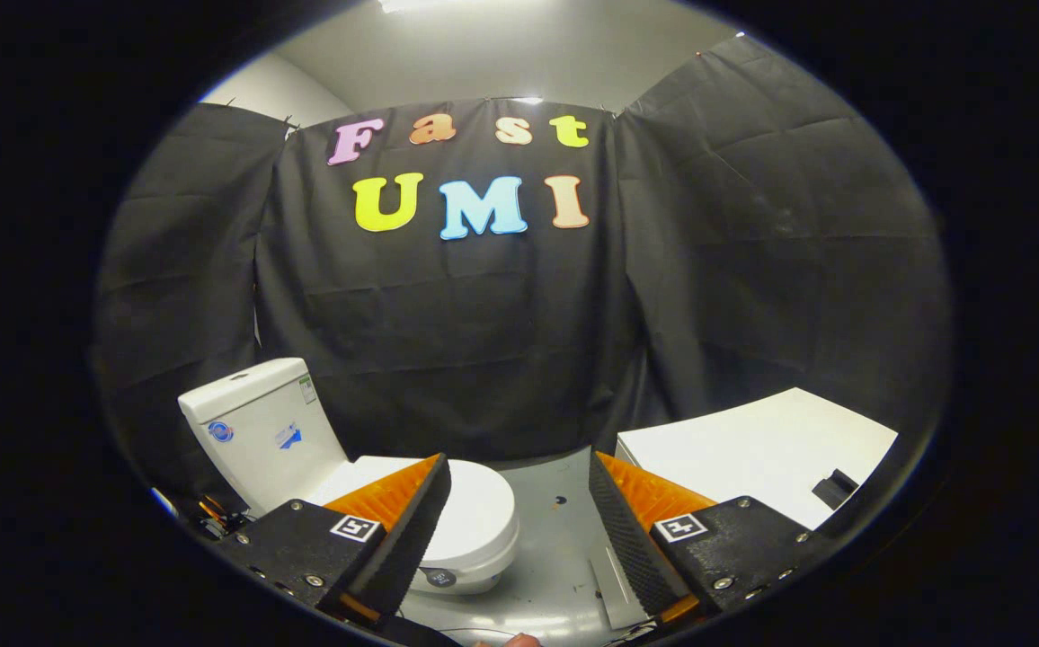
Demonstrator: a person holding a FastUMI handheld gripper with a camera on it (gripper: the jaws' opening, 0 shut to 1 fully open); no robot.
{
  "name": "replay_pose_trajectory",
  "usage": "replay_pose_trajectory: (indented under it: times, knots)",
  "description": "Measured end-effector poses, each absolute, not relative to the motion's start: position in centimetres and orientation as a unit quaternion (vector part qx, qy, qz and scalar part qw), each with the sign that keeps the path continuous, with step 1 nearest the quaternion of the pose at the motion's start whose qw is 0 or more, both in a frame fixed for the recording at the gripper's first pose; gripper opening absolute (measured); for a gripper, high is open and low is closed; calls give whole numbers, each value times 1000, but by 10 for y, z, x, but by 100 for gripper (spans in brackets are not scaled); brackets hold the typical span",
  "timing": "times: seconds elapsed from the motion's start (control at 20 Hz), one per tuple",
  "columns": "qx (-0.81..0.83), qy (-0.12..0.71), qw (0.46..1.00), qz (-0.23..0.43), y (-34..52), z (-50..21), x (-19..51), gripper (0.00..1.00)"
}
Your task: Open the toilet lid.
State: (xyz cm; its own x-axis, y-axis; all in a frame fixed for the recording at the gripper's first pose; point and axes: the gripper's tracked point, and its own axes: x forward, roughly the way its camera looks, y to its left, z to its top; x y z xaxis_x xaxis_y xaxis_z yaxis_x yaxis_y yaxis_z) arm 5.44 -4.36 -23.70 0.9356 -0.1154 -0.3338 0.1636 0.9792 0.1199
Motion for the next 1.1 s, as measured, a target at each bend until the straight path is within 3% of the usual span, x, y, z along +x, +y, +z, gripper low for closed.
replay_pose_trajectory:
  times: [0.4,1.1]
  knots:
    - [119,163,977,-60,-22,-272,64,95]
    - [188,286,939,1,66,-399,65,94]
